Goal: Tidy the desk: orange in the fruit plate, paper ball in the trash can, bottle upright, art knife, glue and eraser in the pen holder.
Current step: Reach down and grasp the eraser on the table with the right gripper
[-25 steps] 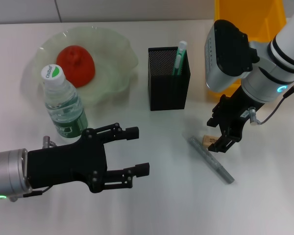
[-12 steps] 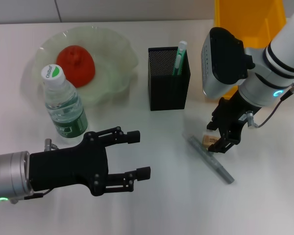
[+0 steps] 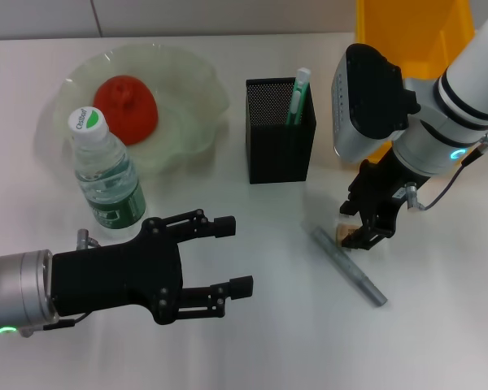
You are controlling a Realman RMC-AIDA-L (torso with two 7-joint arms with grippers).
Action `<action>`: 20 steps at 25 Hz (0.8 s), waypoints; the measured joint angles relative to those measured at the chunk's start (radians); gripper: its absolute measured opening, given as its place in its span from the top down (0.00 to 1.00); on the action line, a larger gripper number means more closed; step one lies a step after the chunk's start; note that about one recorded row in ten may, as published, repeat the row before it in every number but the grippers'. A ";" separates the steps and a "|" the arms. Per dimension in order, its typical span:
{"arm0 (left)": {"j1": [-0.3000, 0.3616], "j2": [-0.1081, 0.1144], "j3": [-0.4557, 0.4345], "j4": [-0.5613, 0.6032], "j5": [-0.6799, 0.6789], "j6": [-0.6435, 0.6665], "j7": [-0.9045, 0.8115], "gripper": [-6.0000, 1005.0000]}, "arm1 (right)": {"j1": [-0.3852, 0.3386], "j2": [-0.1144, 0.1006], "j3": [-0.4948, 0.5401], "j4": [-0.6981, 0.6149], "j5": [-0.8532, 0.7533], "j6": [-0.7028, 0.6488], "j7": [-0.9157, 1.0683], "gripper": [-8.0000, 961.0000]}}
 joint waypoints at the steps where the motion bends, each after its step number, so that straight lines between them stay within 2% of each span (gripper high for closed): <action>1: 0.000 0.000 0.000 0.000 0.000 0.000 0.000 0.20 | 0.000 0.000 0.000 0.001 0.000 0.002 0.000 0.43; 10: 0.000 0.000 -0.006 0.000 0.000 0.000 0.000 0.20 | -0.001 0.000 0.000 0.004 0.000 0.004 -0.001 0.53; 20: 0.000 -0.001 -0.007 0.000 0.000 -0.001 0.000 0.20 | -0.002 0.001 -0.038 0.006 0.010 0.005 0.002 0.59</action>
